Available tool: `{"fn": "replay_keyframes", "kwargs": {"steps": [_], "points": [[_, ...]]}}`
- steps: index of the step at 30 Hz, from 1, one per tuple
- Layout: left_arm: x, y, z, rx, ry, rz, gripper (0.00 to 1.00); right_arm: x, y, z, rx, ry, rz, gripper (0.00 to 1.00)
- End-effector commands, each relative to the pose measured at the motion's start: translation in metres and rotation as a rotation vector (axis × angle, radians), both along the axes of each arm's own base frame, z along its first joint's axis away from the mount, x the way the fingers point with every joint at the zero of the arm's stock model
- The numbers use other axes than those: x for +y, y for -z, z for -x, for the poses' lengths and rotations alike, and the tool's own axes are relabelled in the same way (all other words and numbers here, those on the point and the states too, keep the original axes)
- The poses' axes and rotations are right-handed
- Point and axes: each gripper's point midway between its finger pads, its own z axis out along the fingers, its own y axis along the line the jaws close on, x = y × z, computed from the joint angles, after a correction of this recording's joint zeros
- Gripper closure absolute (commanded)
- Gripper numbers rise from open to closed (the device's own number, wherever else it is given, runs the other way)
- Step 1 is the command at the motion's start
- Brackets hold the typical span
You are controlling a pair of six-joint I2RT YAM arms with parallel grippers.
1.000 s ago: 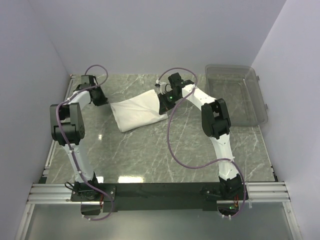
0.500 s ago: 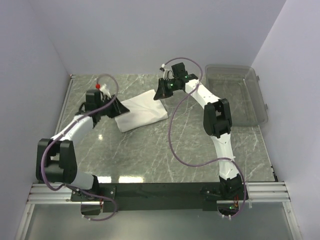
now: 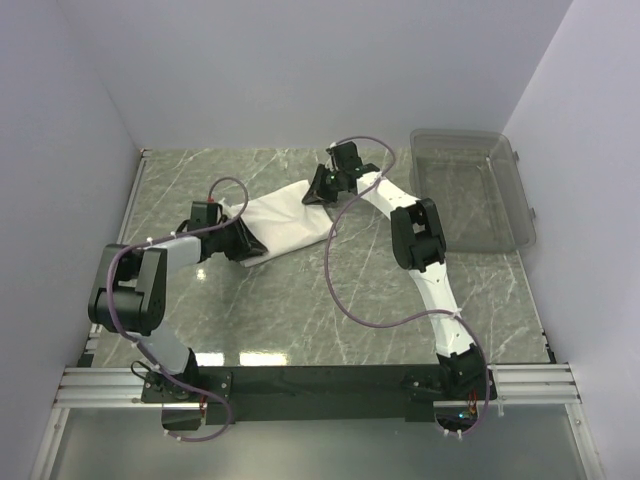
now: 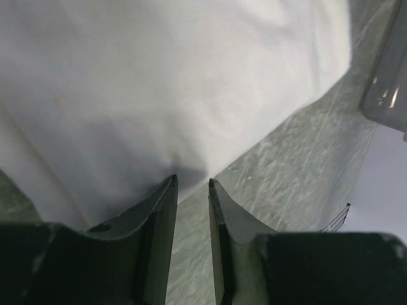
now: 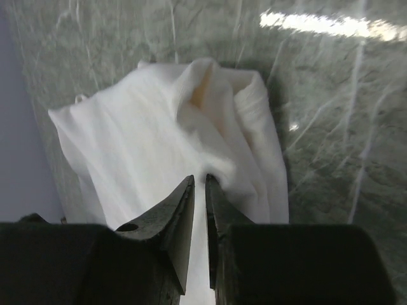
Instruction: Fold and stack the t-shirts
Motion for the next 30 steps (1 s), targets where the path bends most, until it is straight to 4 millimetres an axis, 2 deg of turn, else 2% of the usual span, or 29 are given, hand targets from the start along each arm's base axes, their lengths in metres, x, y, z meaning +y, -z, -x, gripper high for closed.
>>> {"fn": "replay_keyframes", "kwargs": {"steps": [1,5,10,13,16,18,19,21,22,24,25,27,28,30], "points": [[0.006,0.022,0.009,0.053,-0.013,-0.035,0.68,-0.008,-0.012,-0.030,-0.039,0.159,0.028,0.80],[0.022,0.046,0.029,0.158,-0.079,-0.079,0.71,-0.014,-0.011,-0.032,-0.021,0.195,0.044,0.81],[0.043,0.052,0.038,0.191,-0.148,-0.097,0.71,-0.021,-0.010,-0.035,-0.026,0.217,0.076,0.82],[0.041,0.040,0.036,0.153,-0.129,-0.087,0.67,-0.023,-0.010,-0.036,-0.038,0.212,0.087,0.82],[0.039,0.016,0.029,0.081,-0.101,-0.080,0.64,-0.021,-0.018,-0.037,-0.071,0.174,0.072,0.81],[0.042,-0.011,0.021,-0.001,-0.097,-0.099,0.59,-0.017,-0.038,-0.039,-0.131,0.127,0.054,0.79],[0.046,-0.032,0.016,-0.053,-0.117,-0.121,0.55,-0.017,-0.048,-0.041,-0.160,0.114,0.051,0.78],[0.055,-0.050,0.014,-0.094,-0.145,-0.164,0.51,-0.018,-0.082,-0.045,-0.249,0.075,0.034,0.72],[0.065,-0.065,0.009,-0.133,-0.190,-0.201,0.48,-0.019,-0.106,-0.045,-0.292,0.059,0.014,0.65],[0.079,-0.066,0.016,-0.098,-0.238,-0.240,0.47,-0.023,-0.128,-0.043,-0.348,0.024,0.005,0.57],[0.088,-0.067,0.017,-0.095,-0.278,-0.266,0.46,-0.030,-0.153,-0.042,-0.396,0.014,-0.003,0.50],[0.094,-0.063,0.021,-0.067,-0.303,-0.270,0.45,-0.040,-0.163,-0.034,-0.465,-0.057,0.042,0.43],[0.101,-0.057,0.023,-0.047,-0.327,-0.267,0.44,-0.042,-0.189,-0.022,-0.522,-0.115,0.024,0.38],[0.099,-0.053,0.018,-0.047,-0.336,-0.230,0.43,-0.049,-0.183,0.007,-0.582,-0.302,0.060,0.37]]}}
